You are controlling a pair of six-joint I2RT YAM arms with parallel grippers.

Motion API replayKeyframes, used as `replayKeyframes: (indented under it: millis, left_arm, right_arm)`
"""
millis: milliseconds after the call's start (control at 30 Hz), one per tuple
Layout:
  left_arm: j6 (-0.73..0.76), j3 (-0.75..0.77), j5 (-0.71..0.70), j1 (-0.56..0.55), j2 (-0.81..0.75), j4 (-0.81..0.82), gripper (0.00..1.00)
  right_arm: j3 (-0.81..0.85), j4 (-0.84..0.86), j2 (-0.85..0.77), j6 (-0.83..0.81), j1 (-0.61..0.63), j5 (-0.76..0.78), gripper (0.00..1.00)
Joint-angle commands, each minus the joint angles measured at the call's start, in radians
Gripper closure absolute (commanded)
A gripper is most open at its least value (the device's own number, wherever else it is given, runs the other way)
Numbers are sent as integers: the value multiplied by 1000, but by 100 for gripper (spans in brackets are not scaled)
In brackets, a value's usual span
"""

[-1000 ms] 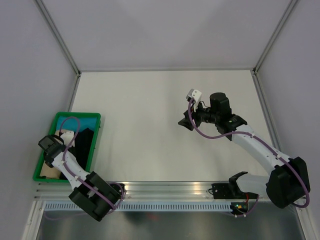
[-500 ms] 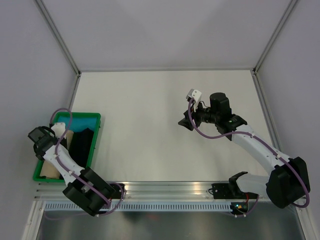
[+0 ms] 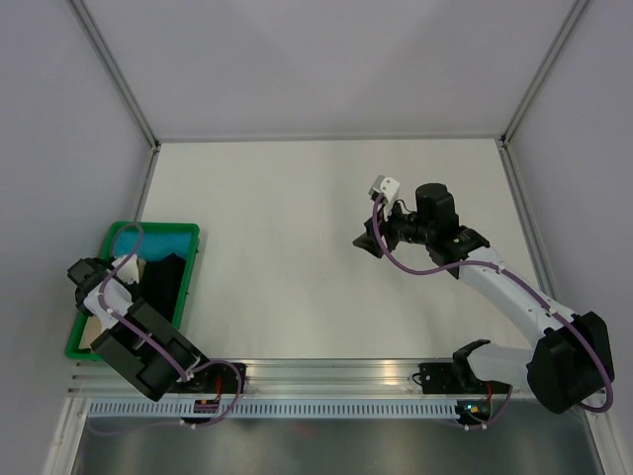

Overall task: Roll the t-shirts
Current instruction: Place the rolled tshirt into the container

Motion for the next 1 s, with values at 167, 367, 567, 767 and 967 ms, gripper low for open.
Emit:
replayKeyframes:
  millis: [167,367,567,767,967]
  left_arm:
    - [-42,49,122,-14,-74,-52,65]
    - [-198,255,113,-394,-142,-158,35]
    - [-352,393,-5,-892,-107,-137,0]
    - [-301,375,-162,-1181,-2,-88,0]
    - [-270,321,-59,-1226,-40,-28,0]
  right_arm:
    - [31,44,-5,91,4,169,34]
    - [27,6,19,246,-9,570,31]
    - [4,-52,9,386,-91,915,22]
    - [-36,-72,-4,457,-125,1173,21]
    - [-59,-77,-31,510,-125,1245,22]
